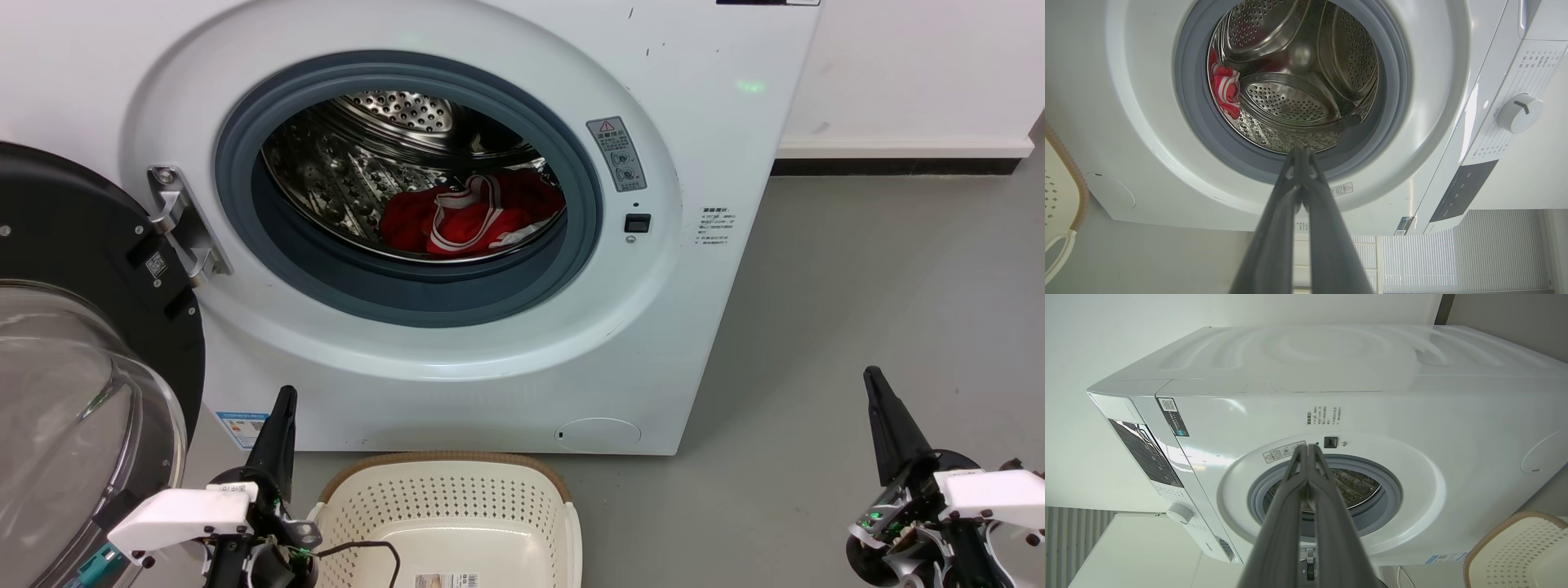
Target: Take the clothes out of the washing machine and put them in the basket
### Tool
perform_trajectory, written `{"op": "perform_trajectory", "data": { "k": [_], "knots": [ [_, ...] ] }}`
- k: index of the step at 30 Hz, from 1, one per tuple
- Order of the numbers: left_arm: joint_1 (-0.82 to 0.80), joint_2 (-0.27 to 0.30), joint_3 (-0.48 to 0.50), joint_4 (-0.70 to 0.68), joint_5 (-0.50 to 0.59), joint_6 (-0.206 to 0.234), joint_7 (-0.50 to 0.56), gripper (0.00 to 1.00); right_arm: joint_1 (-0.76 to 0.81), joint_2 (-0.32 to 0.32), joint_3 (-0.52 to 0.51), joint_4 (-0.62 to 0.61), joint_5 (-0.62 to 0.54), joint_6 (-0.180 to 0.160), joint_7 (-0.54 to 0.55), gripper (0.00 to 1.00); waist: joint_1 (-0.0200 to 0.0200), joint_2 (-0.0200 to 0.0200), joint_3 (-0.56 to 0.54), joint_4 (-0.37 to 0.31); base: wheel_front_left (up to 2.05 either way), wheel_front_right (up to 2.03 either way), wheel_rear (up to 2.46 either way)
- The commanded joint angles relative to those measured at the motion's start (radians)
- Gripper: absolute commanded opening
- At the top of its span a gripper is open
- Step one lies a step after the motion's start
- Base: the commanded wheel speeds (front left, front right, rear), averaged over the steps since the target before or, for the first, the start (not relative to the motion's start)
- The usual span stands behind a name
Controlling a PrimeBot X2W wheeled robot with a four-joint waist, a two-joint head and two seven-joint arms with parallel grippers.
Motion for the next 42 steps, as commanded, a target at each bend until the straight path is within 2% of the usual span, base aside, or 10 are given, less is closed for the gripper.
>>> {"op": "perform_trajectory", "data": {
  "k": [1,25,26,27,28,34,42],
  "knots": [
    [-0.006,0.0,0.003,0.0,-0.002,-0.002,0.002,0.0,-0.013,0.003,0.001,0.001,-0.004,0.0,0.0,0.0,0.0,0.0,0.0,0.0,0.0,0.0,0.0],
    [-0.006,0.0,0.003,0.0,-0.002,-0.002,0.002,0.0,-0.013,0.003,0.001,0.001,-0.004,0.0,0.0,0.0,0.0,0.0,0.0,0.0,0.0,0.0,0.0],
    [0.0,0.0,0.0,0.0,0.0,0.0,0.0,1.0,0.0,0.0,0.0,0.0,0.0,0.0,0.0,1.0,0.0,0.0,0.0,0.0,0.0,0.0,0.0],
    [0.001,0.0,-0.001,0.004,0.0,0.0,-0.001,0.0,0.002,0.0,0.0,0.003,0.0,0.0,-0.001,0.0,0.0,0.0,0.0,0.0,0.0,0.0,0.0],
    [0.007,-0.001,-0.003,0.011,0.0,0.0,-0.002,1.0,0.008,0.0,0.001,0.011,0.0,0.0,-0.001,1.0,0.0,0.0,0.0,0.0,0.0,0.0,0.0],
    [0.022,-0.001,-0.008,-0.009,0.026,0.0,-0.03,1.0,0.024,0.001,0.008,0.008,-0.023,0.0,-0.03,1.0,0.0,0.0,0.001,0.0,0.0,0.0,0.0],
    [0.031,-0.001,-0.005,-0.053,0.181,0.018,-0.069,1.0,0.037,0.001,0.005,-0.029,-0.165,0.0,-0.069,1.0,0.0,0.0,0.002,0.0,0.0,0.0,0.0]
  ]
}}
